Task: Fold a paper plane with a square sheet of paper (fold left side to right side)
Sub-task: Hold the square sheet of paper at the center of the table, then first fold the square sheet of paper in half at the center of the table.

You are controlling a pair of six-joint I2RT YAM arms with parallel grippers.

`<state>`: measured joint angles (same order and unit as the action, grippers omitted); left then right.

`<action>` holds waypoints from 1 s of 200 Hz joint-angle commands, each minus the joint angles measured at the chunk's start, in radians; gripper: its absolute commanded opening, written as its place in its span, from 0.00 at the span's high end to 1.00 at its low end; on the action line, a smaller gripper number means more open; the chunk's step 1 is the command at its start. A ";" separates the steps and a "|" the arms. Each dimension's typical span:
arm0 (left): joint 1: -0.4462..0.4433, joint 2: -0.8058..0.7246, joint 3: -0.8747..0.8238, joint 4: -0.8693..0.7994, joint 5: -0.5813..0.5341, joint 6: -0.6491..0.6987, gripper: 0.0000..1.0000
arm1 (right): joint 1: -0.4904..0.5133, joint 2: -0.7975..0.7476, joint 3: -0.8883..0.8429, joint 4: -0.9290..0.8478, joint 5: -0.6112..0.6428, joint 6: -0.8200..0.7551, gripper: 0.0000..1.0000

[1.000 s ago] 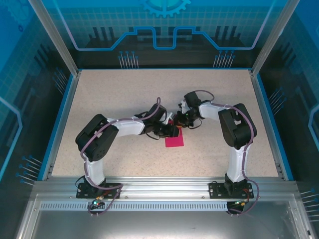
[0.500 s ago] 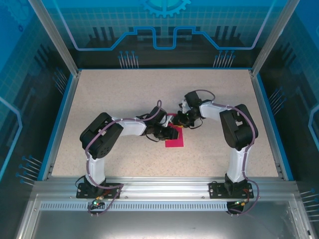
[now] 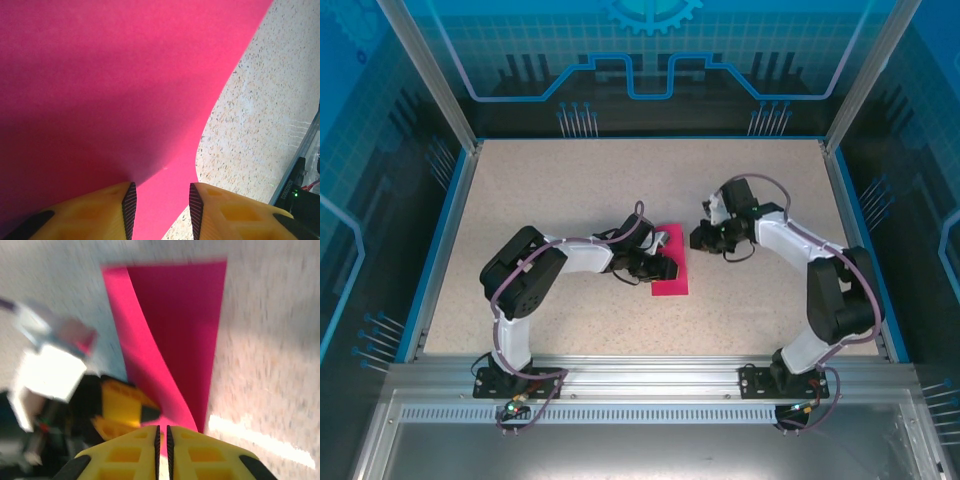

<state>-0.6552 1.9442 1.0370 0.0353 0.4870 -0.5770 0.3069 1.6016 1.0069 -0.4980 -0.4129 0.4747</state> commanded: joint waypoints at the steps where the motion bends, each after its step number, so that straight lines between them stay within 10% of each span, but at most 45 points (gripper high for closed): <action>1: -0.004 0.021 -0.018 -0.040 -0.037 -0.004 0.62 | 0.054 -0.017 -0.105 -0.013 -0.054 0.028 0.88; 200: 0.042 0.003 0.117 -0.145 -0.024 0.047 0.59 | 0.098 0.169 -0.201 0.010 0.111 0.033 0.90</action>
<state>-0.6334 1.9442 1.1049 -0.0616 0.4679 -0.5671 0.4137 1.7180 0.8436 -0.4145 -0.4343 0.5282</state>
